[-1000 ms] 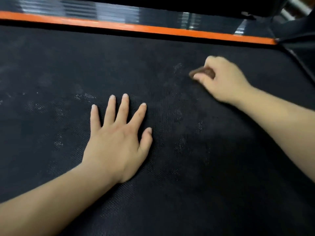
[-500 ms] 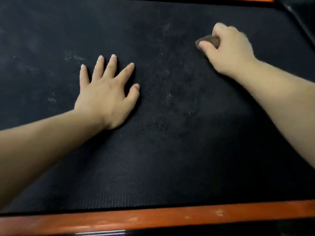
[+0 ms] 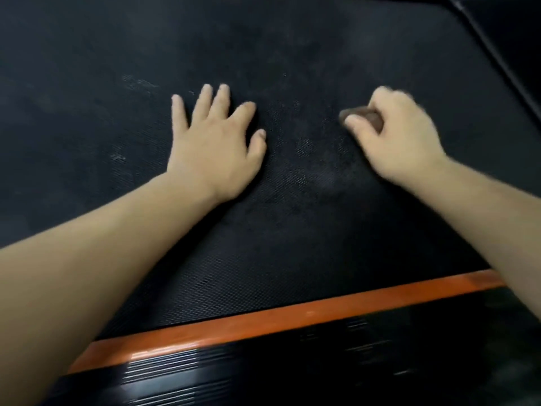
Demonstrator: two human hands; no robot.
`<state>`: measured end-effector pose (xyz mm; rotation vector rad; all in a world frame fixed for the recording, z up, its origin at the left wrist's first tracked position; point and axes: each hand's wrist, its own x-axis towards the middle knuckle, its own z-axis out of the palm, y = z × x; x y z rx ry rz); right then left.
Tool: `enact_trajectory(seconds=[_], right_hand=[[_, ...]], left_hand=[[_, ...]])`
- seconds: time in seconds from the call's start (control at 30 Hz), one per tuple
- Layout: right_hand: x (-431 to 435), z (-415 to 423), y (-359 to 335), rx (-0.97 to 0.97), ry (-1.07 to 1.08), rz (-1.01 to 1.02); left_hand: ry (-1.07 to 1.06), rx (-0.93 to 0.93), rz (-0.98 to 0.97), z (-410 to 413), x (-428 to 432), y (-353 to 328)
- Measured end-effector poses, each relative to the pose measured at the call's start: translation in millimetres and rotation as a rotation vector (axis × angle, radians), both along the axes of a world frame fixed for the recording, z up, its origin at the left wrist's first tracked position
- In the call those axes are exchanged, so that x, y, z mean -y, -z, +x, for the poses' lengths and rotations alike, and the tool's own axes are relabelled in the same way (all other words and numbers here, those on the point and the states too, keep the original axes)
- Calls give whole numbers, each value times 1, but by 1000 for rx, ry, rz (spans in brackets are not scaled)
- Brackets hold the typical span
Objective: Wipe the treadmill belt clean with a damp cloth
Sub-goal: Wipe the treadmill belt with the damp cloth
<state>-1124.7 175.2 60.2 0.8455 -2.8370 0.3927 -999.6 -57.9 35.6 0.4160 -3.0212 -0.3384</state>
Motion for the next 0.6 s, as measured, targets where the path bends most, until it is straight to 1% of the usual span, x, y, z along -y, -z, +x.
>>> enact_trajectory(seconds=[0.03,0.13,0.2,0.27,0.3,0.33,0.4,0.43,0.47,0.5,0.53,0.6], right_hand=[[-2,24,0,-2,-69,6],[-16,79,-3,105,-237,-15],[-21,74,-6,88,-294,27],[-21,50,-4,-9,-327,80],[-22,31,-3,-28,-266,75],[-26,8,-2,-33,-157,65],[-36,-28,-3,-16,120,25],[-38,-33,-3,4,190,17],[-38,-29,-2,13,186,17],[-38,-16,-1,4,108,14],[-36,2,1,-3,-28,-13],[-38,30,2,56,-308,-12]], left_hand=[[45,-7,0,-1,-2,1],[89,-5,-6,-3,-6,4],[86,-11,-7,-5,-4,5],[87,-17,8,-6,-2,5],[84,-20,17,-6,-2,4],[76,-18,25,-6,-1,4],[69,-1,39,-8,-2,4],[67,6,41,-9,-2,3],[66,10,42,-9,-2,3],[66,9,44,-10,-3,3],[67,5,47,-12,-3,3],[63,1,47,-13,-5,2]])
